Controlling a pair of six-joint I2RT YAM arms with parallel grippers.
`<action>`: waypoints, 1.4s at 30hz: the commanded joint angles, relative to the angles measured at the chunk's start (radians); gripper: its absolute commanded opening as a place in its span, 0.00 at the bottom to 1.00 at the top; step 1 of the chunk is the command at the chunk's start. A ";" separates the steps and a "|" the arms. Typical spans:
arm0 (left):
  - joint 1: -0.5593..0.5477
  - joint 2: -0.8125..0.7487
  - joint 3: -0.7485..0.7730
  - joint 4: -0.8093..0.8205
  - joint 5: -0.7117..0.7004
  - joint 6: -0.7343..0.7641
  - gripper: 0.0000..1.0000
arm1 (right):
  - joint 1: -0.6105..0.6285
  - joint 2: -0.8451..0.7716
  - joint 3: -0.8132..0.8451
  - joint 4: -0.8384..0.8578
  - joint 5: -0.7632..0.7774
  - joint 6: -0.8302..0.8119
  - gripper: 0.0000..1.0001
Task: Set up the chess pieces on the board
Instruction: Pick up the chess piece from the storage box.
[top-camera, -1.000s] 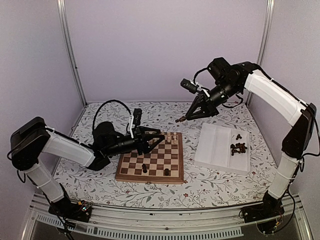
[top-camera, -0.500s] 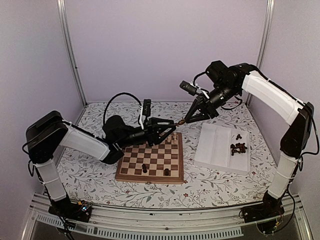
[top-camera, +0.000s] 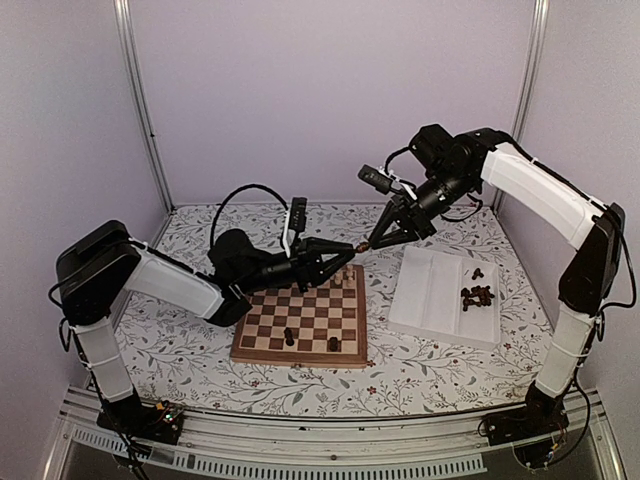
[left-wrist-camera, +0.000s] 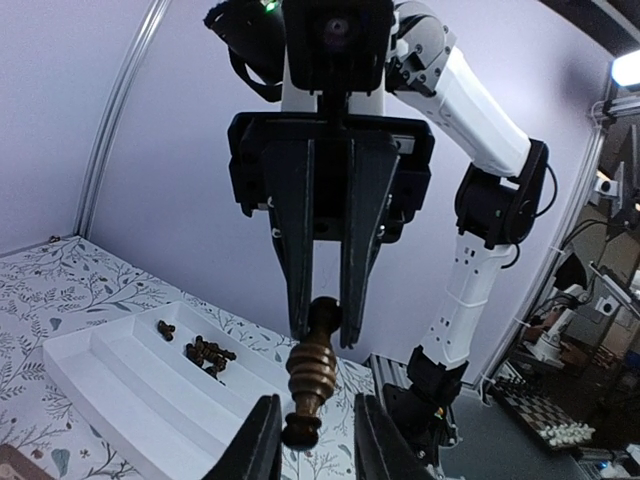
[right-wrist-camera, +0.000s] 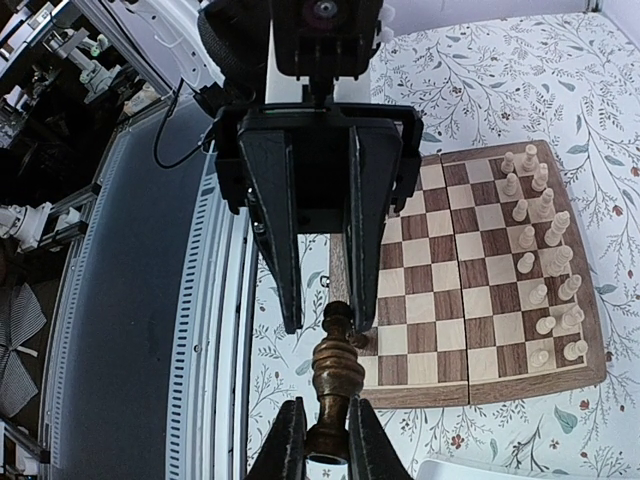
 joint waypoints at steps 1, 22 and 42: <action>-0.013 0.020 0.035 0.018 0.029 -0.009 0.22 | 0.006 0.014 -0.012 -0.002 -0.018 -0.037 0.08; -0.013 0.030 0.053 -0.041 0.026 -0.037 0.36 | 0.007 0.005 -0.015 0.002 -0.010 -0.037 0.08; -0.004 -0.050 0.033 -0.166 0.045 -0.024 0.05 | 0.005 -0.014 -0.065 0.044 0.085 -0.025 0.08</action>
